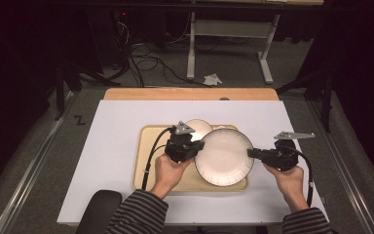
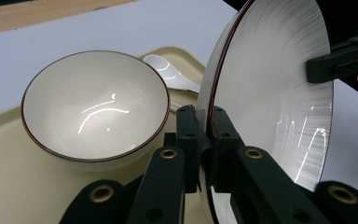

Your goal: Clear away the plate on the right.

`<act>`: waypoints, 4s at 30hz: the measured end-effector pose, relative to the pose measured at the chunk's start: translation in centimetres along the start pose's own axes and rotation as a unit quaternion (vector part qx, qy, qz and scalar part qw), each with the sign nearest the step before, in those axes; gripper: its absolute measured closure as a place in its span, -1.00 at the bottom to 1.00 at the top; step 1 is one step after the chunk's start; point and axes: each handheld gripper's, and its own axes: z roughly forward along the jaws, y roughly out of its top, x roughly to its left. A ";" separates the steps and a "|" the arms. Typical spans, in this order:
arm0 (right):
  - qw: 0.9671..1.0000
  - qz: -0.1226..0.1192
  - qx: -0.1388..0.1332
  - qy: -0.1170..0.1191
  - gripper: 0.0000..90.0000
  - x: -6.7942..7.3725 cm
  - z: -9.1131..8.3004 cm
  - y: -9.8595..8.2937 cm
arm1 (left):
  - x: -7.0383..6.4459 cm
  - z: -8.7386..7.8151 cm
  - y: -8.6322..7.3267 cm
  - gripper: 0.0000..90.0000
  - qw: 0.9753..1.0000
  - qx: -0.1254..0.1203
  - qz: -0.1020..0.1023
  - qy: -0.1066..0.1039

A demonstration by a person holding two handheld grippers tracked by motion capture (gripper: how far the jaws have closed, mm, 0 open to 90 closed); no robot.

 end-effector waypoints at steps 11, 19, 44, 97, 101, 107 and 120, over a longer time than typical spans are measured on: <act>1.000 -0.007 0.001 -0.004 0.67 1.3 0.2 -0.8 | -0.2 -1.6 1.7 0.90 0.999 -0.019 0.039 0.027; 1.000 -0.006 -0.004 -0.004 0.40 2.4 -0.2 -1.3 | -0.1 -2.4 2.1 0.90 0.998 -0.024 0.054 0.015; 0.991 -0.079 -0.027 -0.106 0.02 3.9 -2.0 -6.1 | 2.5 -5.4 1.7 0.89 0.998 -0.017 0.056 -0.017; 0.989 -0.119 0.001 -0.085 -0.04 3.8 3.3 -5.0 | 7.3 -11.3 -3.9 0.88 0.996 -0.044 -0.057 0.060; 0.989 -0.120 0.001 -0.082 -0.04 3.9 3.5 -4.9 | 7.7 -11.6 -4.5 0.88 0.994 -0.053 -0.070 0.068; 0.990 -0.117 -0.004 -0.077 -0.04 3.7 3.6 -4.6 | 8.1 -12.2 -5.2 0.88 0.991 -0.058 -0.081 0.085; 0.990 -0.124 0.002 -0.072 -0.04 3.6 4.3 -4.2 | 9.2 -12.2 -6.0 0.88 0.986 -0.056 -0.108 0.115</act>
